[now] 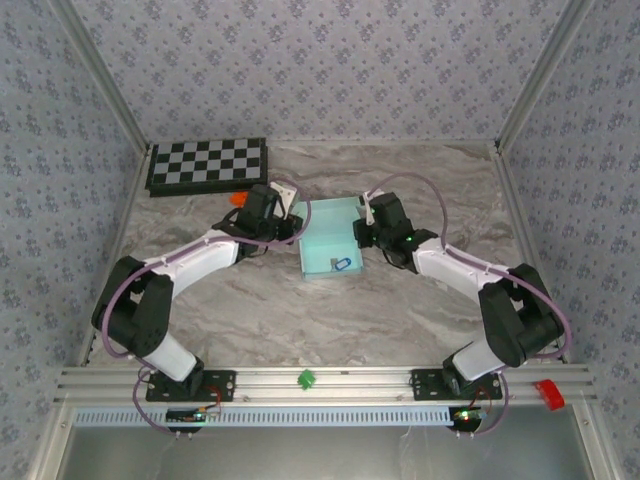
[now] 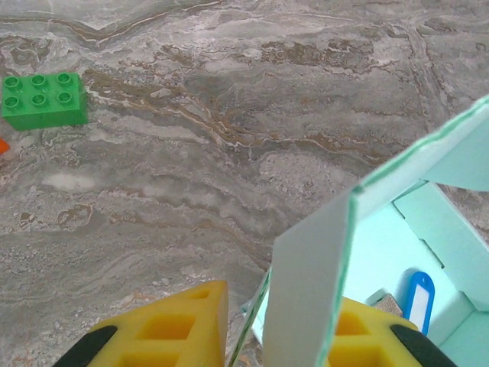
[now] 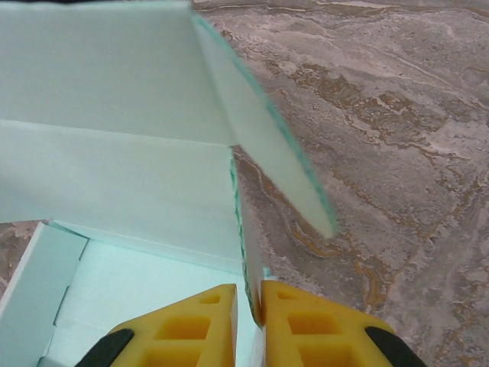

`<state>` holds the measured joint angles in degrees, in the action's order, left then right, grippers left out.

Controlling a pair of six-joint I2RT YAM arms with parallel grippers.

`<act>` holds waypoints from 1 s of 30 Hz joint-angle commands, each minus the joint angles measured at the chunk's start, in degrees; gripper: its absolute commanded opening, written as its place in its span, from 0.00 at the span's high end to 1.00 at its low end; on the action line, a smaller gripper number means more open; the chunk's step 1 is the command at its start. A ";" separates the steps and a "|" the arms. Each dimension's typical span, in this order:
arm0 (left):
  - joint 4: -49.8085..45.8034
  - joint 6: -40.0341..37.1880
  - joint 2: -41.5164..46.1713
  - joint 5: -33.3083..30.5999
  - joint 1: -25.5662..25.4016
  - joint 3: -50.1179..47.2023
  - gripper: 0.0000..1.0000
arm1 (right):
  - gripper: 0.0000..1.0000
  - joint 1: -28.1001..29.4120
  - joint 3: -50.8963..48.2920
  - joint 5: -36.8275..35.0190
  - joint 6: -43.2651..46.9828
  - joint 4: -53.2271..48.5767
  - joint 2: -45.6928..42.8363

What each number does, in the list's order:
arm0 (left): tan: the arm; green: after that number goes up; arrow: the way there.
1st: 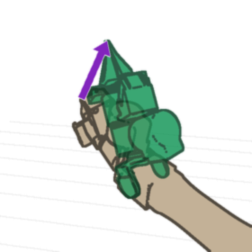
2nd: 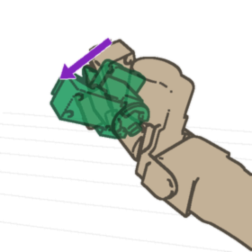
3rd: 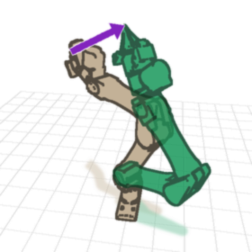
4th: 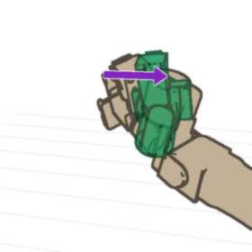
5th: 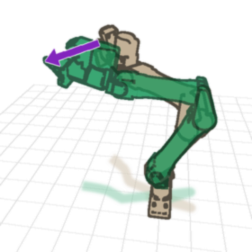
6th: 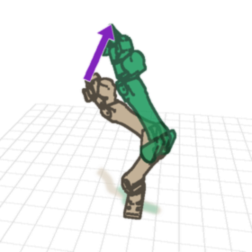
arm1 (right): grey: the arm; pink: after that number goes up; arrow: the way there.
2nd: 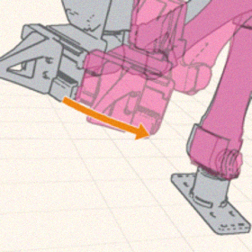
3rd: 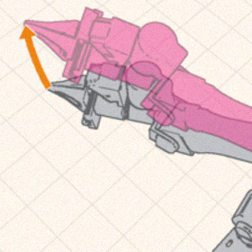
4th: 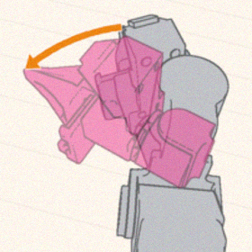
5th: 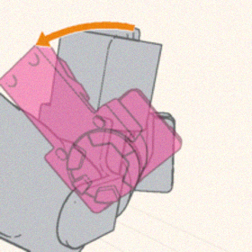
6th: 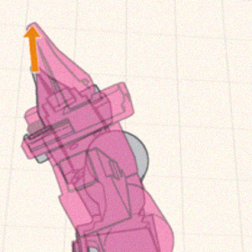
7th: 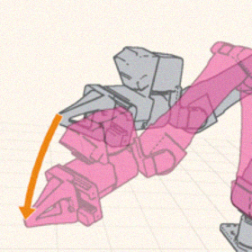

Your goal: Fold the paper box

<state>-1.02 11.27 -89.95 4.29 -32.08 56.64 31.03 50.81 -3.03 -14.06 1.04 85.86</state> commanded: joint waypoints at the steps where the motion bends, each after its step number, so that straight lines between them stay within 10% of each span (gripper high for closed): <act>1: 2.21 1.61 -0.77 -0.60 -0.79 2.43 0.76 | 0.83 1.08 -0.61 -1.12 -2.34 2.82 -0.48; 30: 16.51 5.11 -4.59 -2.70 -1.09 -0.29 0.76 | 0.90 4.60 -3.77 -10.95 -6.38 18.37 4.28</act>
<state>10.35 15.79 -93.80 1.13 -32.38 57.08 34.87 47.48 -13.32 -20.16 14.35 89.34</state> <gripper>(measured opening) 0.240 0.101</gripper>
